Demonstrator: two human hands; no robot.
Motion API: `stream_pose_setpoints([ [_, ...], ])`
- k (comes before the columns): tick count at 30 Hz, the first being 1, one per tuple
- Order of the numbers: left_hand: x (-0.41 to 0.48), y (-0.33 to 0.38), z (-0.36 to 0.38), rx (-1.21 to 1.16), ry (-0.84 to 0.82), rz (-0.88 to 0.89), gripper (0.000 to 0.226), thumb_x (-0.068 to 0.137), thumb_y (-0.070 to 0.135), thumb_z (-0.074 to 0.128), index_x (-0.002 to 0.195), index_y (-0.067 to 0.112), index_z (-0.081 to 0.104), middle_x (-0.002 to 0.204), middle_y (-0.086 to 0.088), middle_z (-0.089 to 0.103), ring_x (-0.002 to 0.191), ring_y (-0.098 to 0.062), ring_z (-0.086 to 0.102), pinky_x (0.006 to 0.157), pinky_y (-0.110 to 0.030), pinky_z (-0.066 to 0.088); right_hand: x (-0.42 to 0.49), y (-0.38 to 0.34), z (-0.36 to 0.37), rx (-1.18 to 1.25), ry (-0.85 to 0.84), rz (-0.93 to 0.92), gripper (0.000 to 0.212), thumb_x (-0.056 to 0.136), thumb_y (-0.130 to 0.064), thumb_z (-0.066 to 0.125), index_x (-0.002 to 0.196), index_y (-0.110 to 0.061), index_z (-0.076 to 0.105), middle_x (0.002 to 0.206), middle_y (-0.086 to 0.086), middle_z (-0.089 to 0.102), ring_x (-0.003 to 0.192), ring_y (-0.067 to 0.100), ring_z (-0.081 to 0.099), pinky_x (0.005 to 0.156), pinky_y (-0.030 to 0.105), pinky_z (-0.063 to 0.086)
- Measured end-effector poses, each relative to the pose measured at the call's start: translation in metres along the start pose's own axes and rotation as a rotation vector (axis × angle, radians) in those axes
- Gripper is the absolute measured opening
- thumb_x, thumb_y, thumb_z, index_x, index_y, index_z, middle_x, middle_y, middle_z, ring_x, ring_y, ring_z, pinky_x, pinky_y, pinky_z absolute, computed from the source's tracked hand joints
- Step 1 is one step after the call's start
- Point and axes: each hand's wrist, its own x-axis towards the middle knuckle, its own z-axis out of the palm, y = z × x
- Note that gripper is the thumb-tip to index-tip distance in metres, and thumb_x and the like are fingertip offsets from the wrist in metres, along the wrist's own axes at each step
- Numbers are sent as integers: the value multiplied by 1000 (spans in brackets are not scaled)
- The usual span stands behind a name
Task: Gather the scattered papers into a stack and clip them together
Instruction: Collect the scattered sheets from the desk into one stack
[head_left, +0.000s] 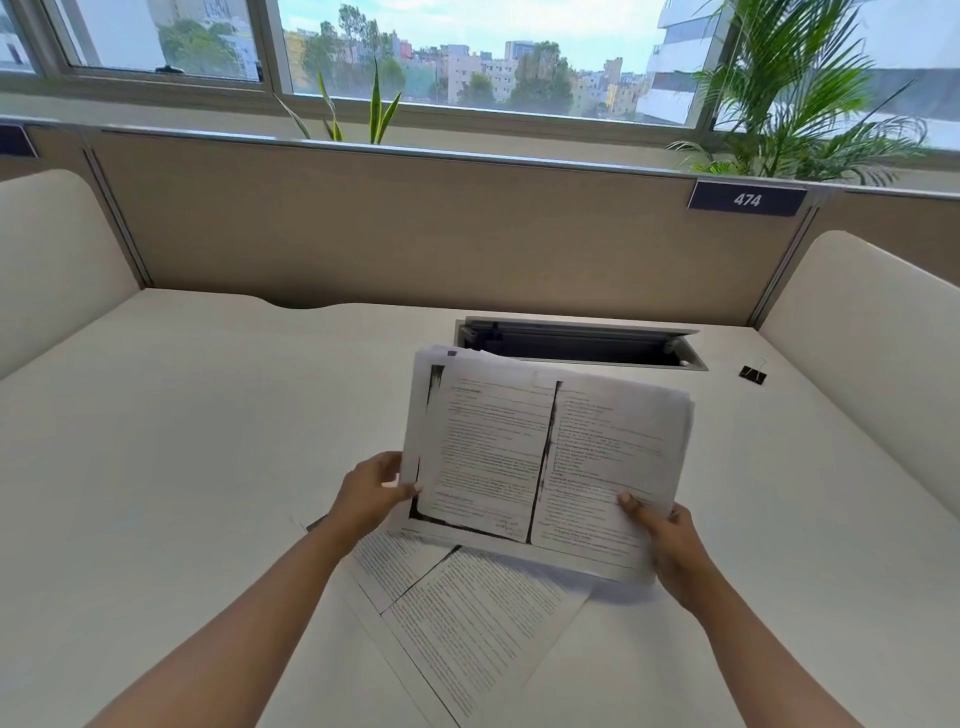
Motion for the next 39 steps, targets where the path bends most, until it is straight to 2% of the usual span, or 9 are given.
stream_pose_setpoints([
  [4,9,-23,-9,450,92,-101,75,76,28,74,138,10,38,145,-10,39,134,-26,36,107,-34,31,0,4,-10,118,66,30,43,74,-18,69,111,0,59,93,8,71,83,24,67,56,24,57],
  [8,11,-33,-19,686,32,-182,94,70,46,74,142,9,27,148,-10,30,137,-27,28,109,-38,31,1,9,-18,182,143,52,34,85,-9,60,117,0,56,97,7,68,88,23,64,60,24,59],
  [11,10,-32,-23,794,34,-210,95,67,54,73,139,11,30,144,-9,33,134,-26,30,103,-39,36,2,10,-21,197,186,62,26,86,-8,58,113,-4,59,84,1,72,86,21,63,58,23,58],
  [17,9,-23,-30,948,32,-297,89,61,62,72,130,15,39,133,-7,41,126,-25,38,100,-39,35,-2,11,-22,162,193,84,18,87,-12,58,105,-10,60,95,6,66,86,21,62,68,32,57],
  [23,8,-23,-41,837,28,-408,92,60,58,76,127,12,34,129,-6,50,120,-26,48,98,-38,33,-4,11,-21,162,188,83,24,86,-12,59,110,-8,59,97,7,67,88,22,62,72,32,58],
  [29,7,-19,-40,784,1,-480,96,57,52,81,127,9,34,129,-7,51,121,-26,48,97,-37,38,-2,14,-20,176,167,94,31,85,-8,60,115,-2,57,98,10,67,89,26,63,65,28,59],
  [35,10,-22,-41,751,-46,-523,69,54,50,84,98,11,47,116,-7,55,108,-25,51,92,-34,44,-3,15,-19,166,148,97,31,85,-7,60,116,-2,56,96,9,66,87,23,63,63,27,59],
  [37,9,-20,-40,724,-39,-501,61,58,43,84,92,11,44,104,-5,55,95,-22,51,80,-29,43,-3,16,-19,149,141,101,38,79,-12,67,115,-2,57,93,8,68,85,23,65,63,28,59],
  [39,9,-18,-40,707,-3,-492,59,62,37,83,99,10,47,104,-6,54,98,-23,52,78,-29,41,-2,16,-19,115,133,95,61,58,-27,82,109,-3,60,86,5,73,78,21,70,64,30,60],
])
